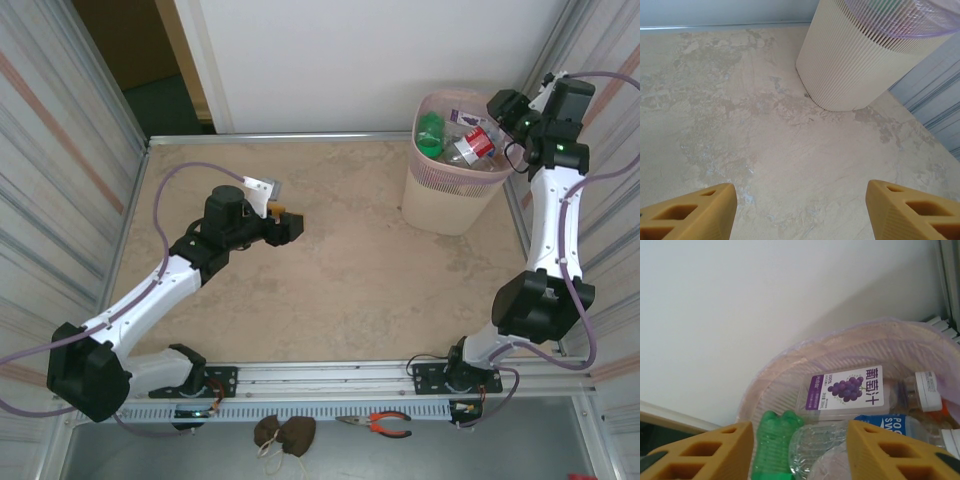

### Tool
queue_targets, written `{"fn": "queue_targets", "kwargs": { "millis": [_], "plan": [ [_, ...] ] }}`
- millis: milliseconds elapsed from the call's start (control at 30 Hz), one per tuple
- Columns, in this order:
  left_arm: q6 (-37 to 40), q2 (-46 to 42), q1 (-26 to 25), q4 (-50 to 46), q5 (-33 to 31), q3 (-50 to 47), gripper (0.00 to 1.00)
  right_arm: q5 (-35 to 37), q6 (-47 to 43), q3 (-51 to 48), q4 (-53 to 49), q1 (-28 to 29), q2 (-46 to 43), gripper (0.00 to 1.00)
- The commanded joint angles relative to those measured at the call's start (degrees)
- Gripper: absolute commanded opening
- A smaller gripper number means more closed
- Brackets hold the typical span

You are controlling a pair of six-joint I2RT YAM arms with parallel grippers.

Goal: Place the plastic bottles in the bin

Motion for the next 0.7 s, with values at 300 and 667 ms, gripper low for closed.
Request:
{"fn": "queue_targets", "kwargs": {
  "millis": [300, 667],
  "plan": [
    [0.0, -1.3, 0.5, 2.0, -0.4, 0.0, 0.69, 2.8, -8.8, -0.3, -7.8, 3.9, 7.1, 0.38],
    [-0.3, -0.4, 0.5, 2.4, 0.1, 0.4, 0.69, 15.4, -17.1, -1.1, -10.3, 5.3, 1.7, 0.36]
  ]
}}
